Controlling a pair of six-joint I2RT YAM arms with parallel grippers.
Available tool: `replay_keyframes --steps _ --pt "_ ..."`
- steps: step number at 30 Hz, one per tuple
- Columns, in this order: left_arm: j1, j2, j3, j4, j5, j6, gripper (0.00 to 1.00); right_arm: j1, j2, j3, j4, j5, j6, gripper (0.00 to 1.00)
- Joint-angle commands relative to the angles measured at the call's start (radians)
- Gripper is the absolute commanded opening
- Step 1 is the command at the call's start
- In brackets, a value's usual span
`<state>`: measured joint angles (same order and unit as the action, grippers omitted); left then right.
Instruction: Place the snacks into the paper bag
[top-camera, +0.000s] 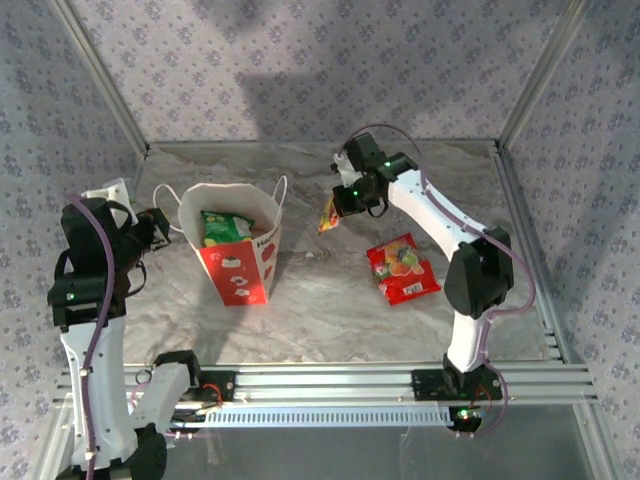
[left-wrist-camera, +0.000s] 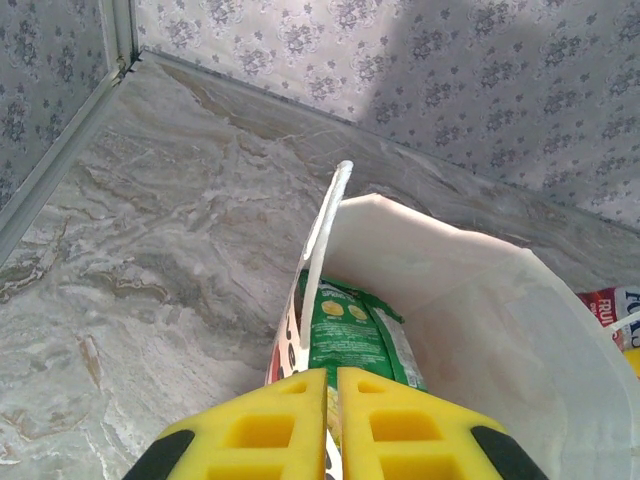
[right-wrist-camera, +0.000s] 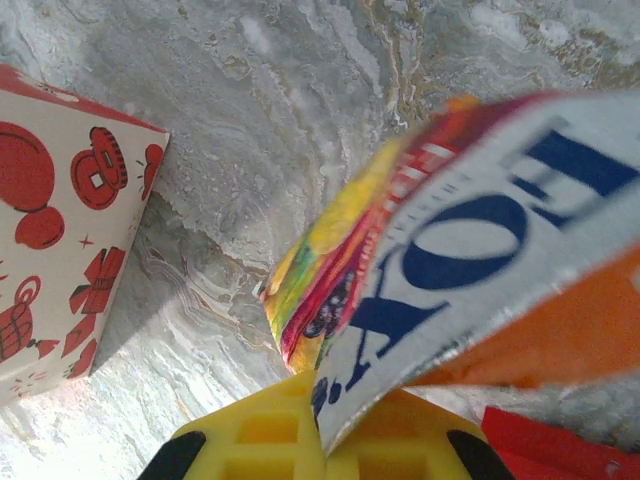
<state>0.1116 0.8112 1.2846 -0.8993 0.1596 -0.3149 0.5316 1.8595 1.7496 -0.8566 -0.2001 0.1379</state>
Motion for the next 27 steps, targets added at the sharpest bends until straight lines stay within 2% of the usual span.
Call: replay_keyframes --steps 1,14,18,25,27 --pt "0.006 -0.013 0.039 -0.008 -0.008 0.010 0.11 0.016 -0.066 0.065 -0.058 0.068 -0.040 0.00" --pt "0.005 -0.013 0.033 0.000 -0.009 0.006 0.11 0.065 -0.207 0.180 -0.100 0.132 -0.096 0.00" --pt "0.005 -0.013 0.036 0.000 -0.008 0.011 0.11 0.083 -0.251 0.214 -0.090 0.184 -0.101 0.00" --pt "0.005 -0.009 0.038 -0.001 -0.010 0.014 0.11 0.104 -0.306 0.284 -0.050 0.202 -0.123 0.00" --pt "0.005 -0.006 0.044 -0.012 -0.018 0.010 0.16 0.112 -0.315 0.305 -0.041 0.209 -0.134 0.00"
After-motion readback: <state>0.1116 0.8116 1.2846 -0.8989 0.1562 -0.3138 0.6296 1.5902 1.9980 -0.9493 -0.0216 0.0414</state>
